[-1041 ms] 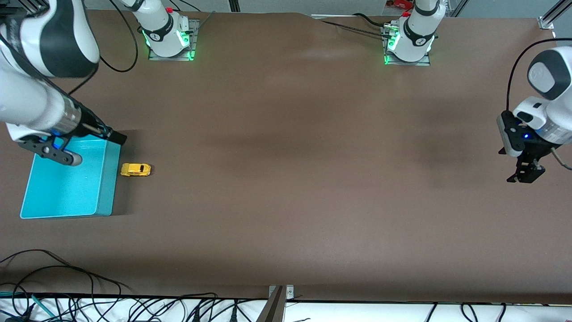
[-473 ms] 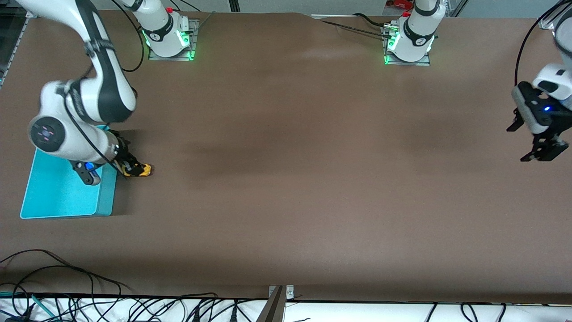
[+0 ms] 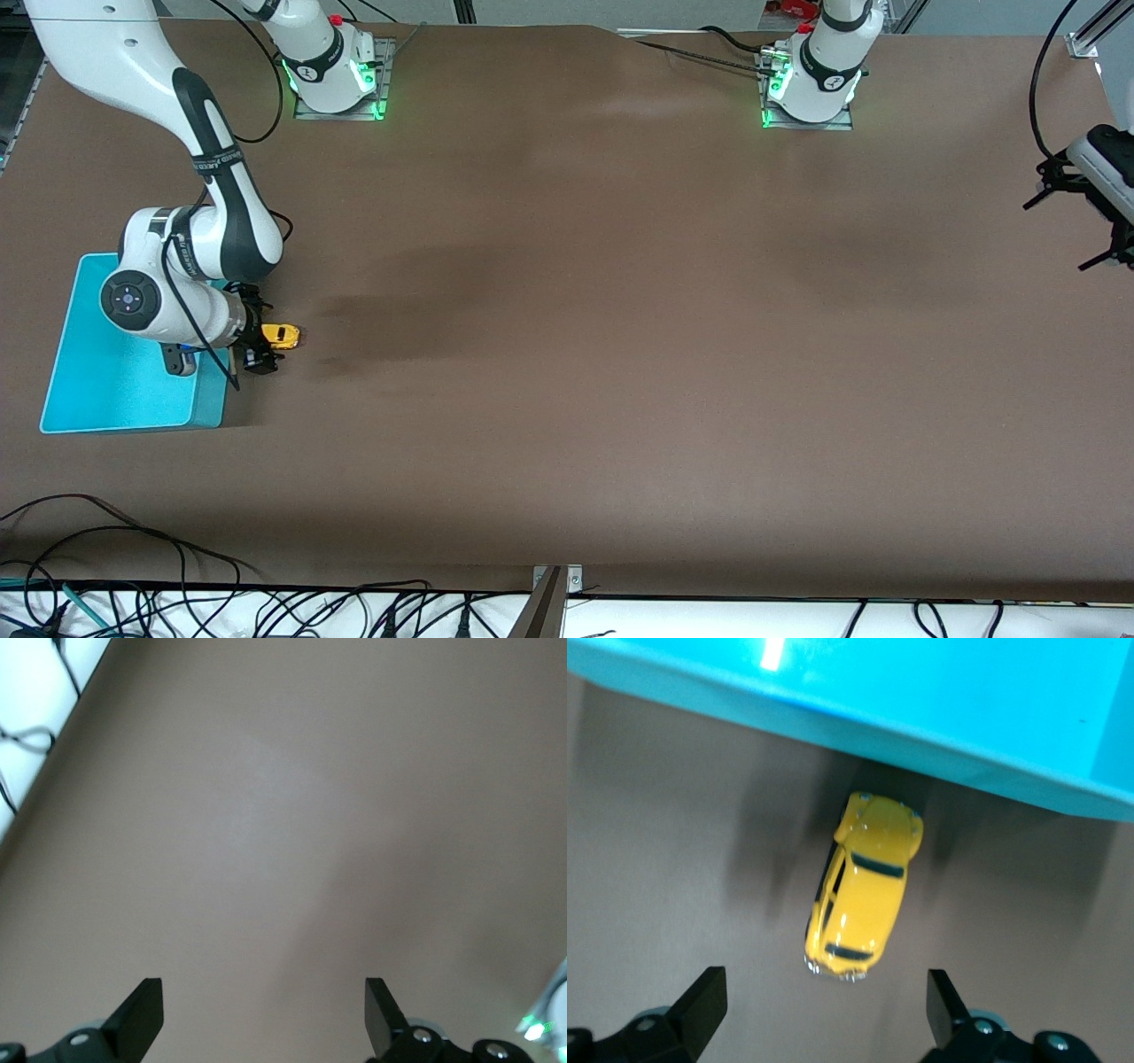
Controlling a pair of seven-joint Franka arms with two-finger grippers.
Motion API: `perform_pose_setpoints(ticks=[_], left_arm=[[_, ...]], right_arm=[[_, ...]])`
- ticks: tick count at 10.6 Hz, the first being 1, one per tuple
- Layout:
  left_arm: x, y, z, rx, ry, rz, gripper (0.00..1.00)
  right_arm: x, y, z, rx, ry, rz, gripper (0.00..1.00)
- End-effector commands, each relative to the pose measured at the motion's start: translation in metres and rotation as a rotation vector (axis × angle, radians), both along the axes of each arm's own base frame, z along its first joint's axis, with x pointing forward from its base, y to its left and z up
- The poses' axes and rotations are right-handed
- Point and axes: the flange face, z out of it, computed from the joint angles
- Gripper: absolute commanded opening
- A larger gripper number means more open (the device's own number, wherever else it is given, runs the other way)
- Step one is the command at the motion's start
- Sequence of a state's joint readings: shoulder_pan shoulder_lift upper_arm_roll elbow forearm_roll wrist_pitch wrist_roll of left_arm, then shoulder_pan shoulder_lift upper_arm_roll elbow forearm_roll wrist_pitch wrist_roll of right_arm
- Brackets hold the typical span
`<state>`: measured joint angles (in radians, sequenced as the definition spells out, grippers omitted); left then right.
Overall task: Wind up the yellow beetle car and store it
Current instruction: 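Grasp the yellow car beside the blue box with the right gripper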
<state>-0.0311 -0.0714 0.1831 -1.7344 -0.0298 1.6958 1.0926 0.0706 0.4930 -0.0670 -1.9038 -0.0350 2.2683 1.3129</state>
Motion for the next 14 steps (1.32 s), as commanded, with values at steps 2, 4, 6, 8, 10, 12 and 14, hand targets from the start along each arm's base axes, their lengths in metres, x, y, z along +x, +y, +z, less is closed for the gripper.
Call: perform_pose_setpoints(ticks=[2,4,6,8,10,12,14], left_arm=[[-0.005,-0.013,0.027,-0.012,0.065,0.383,1.0],[-0.005,-0.039,0.032,-0.008,0.085,0.563,1.0],[-0.005,-0.064,0.032,0.001,0.102,0.678,1.0],[-0.005,-0.082,0.043,0.001,0.093,0.791,1.0],[-0.004,-0.086,0.042,0.017,0.09,0.807,1.0],[-0.003,-0.082,0.04,0.019,0.094,0.814,1.0],[-0.002,-0.082,0.038,0.019,0.098,0.814,1.0]], right_arm=[[-0.016,-0.017,-0.018,-0.008,-0.005,-0.052,1.0],[-0.024,-0.027,-0.029,-0.015,-0.036,-0.06,1.0],[-0.025,-0.026,-0.044,-0.02,-0.04,-0.075,0.71],[-0.023,-0.026,-0.041,-0.021,-0.042,-0.082,0.18],[-0.014,-0.021,-0.025,-0.022,-0.041,-0.071,0.07],[0.006,-0.006,0.011,-0.025,0.03,-0.037,0.07],[0.03,0.002,0.062,-0.026,0.077,0.005,0.07]])
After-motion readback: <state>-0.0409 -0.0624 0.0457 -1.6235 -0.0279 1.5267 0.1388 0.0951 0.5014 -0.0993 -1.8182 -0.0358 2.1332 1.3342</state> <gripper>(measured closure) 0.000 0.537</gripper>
